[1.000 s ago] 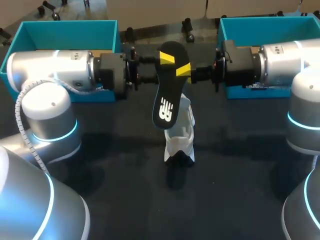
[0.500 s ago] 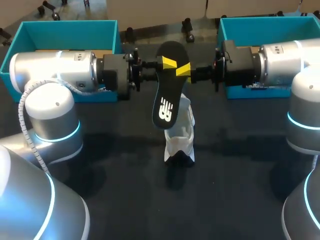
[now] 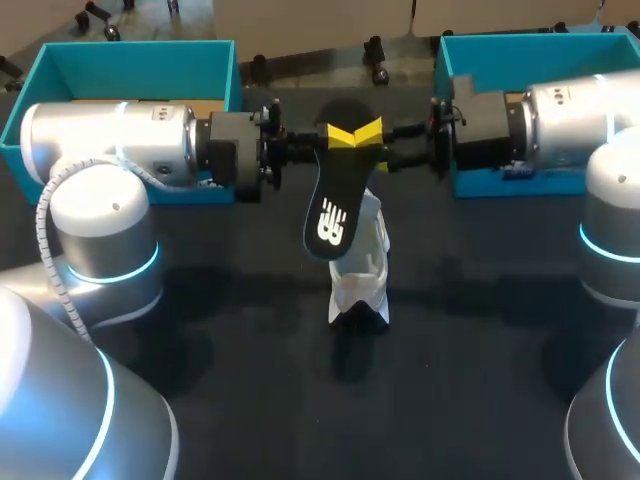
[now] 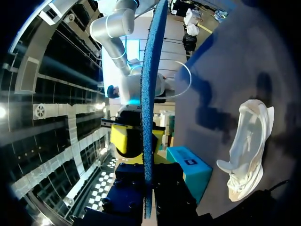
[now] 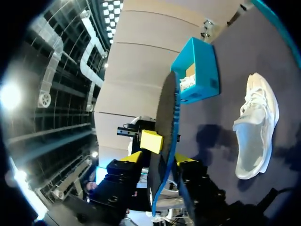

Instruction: Take the shoe out of the shoebox, open the shoe tongue, remove and reinsert the insole, then place the shoe into the shoebox

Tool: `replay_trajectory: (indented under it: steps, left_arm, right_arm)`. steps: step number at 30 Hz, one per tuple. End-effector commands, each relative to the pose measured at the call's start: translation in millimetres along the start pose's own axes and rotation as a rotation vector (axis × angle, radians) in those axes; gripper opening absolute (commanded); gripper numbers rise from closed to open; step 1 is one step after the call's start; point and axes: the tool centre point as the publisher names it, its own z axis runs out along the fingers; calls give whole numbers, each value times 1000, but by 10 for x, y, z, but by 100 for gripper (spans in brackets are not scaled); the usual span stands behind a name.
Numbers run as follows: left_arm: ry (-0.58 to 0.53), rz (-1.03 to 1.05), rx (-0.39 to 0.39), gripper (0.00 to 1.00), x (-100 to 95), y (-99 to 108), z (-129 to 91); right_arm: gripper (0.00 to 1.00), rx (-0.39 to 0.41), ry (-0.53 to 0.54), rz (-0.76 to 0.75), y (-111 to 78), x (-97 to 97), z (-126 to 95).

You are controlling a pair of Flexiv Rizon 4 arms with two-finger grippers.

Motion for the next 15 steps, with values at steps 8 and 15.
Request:
replay_trajectory:
  steps: [8,15]
  left_arm:
    - [51,-169,49,0,114,-219,-101]
    - [43,-242,82,0,92,-391,-138]
  right_arm:
    - [100,0,-217,-243,-251,82,-387]
    - [100,-3,-361,-439,-301,118,-467]
